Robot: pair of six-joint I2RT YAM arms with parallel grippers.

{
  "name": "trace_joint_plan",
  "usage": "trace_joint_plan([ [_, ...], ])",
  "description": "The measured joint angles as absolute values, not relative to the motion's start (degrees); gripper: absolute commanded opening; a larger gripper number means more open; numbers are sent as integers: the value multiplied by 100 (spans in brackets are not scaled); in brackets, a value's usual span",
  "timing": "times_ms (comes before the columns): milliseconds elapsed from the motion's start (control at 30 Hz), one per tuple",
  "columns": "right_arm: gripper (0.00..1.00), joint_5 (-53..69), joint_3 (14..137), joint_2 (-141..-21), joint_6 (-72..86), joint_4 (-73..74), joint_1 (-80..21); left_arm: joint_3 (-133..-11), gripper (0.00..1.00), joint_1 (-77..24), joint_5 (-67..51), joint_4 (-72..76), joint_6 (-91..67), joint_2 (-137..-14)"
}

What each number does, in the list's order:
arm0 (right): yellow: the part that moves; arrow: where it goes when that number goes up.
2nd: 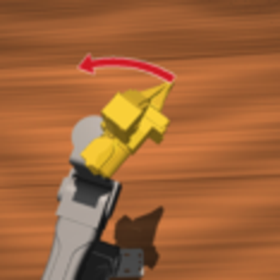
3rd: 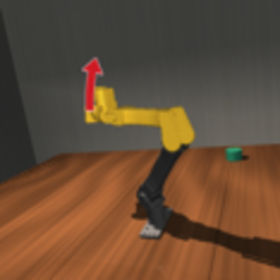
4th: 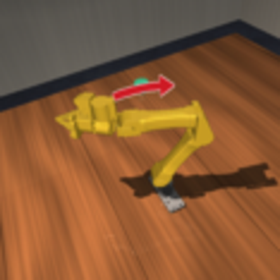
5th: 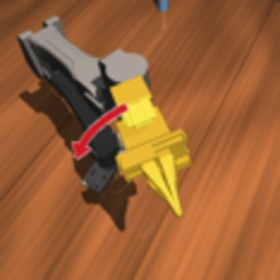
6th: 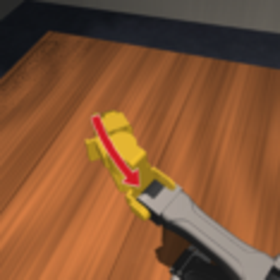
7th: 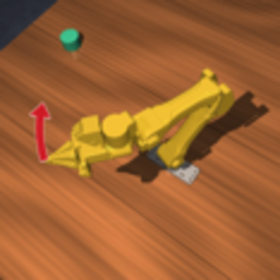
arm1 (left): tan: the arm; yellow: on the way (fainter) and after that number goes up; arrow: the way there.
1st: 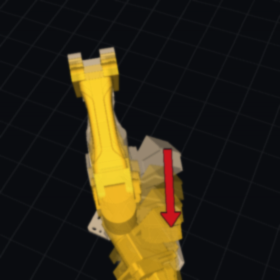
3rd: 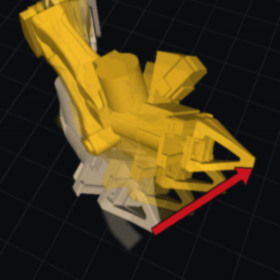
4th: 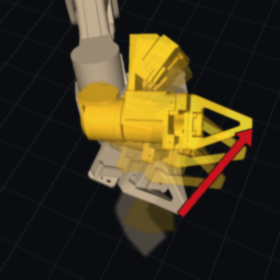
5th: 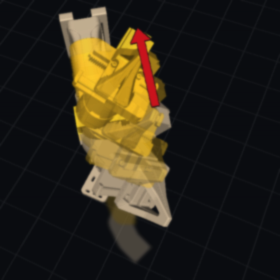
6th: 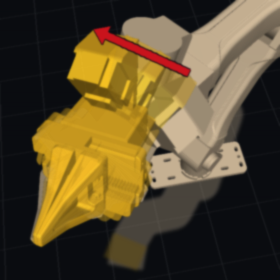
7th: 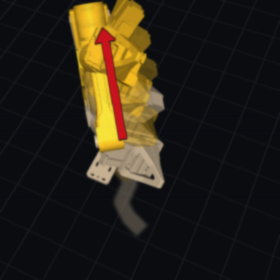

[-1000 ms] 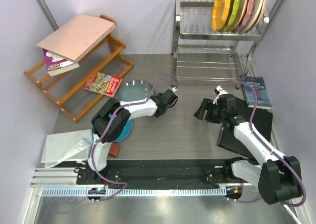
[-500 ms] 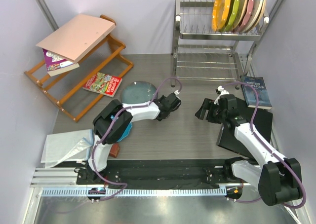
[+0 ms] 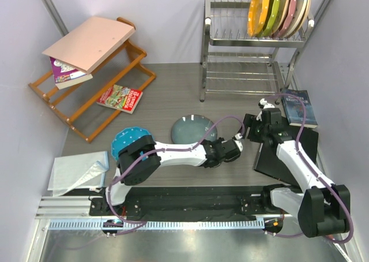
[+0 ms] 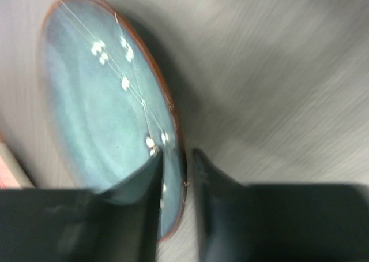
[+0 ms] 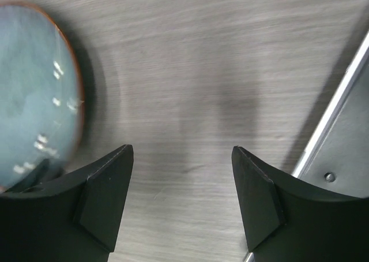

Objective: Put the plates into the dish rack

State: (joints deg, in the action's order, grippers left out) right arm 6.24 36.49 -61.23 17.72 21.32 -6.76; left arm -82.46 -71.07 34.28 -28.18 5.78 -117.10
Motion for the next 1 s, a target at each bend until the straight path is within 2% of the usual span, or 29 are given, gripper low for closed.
trace_joint_plan([
  [67, 77, 622, 3811, -6296, 1695, 2161, -637, -8484, 41, -7223, 3240, -2801, 386, -11902],
  [233, 77, 722, 3955, -6567, 1610, 2169, -633, -8656, 44, -7437, 3124, -2803, 296, -12055],
  [300, 78, 753, 3955, -6573, 1592, 2174, -626, -8764, 49, -7467, 3098, -2823, 272, -12077],
  [367, 79, 784, 3955, -6578, 1588, 2171, -624, -8888, 61, -7470, 3111, -2840, 239, -12077],
  [467, 81, 913, 3955, -6576, 1581, 2150, -615, -8923, 74, -7402, 3212, -2823, 270, -11922],
  [567, 83, 1457, 3931, -6576, 1610, 2053, -550, -8788, 80, -7109, 3192, -2875, 331, -11439],
  [633, 85, 1887, 3865, -6576, 1691, 1903, -523, -8648, 81, -6687, 3072, -3006, 248, -10934],
  [767, 87, 2766, 3505, -6573, 2047, 1328, -506, -8442, 79, -4886, 2283, -3218, -366, -9725],
  [900, 87, 3262, 3083, -6593, 2445, 854, -506, -7891, 72, -2851, 681, -3146, -1208, -9087],
  [1000, 87, 3448, 2989, -6751, 2617, 657, -506, -7297, 66, -1984, -650, -3026, -1721, -9170],
])
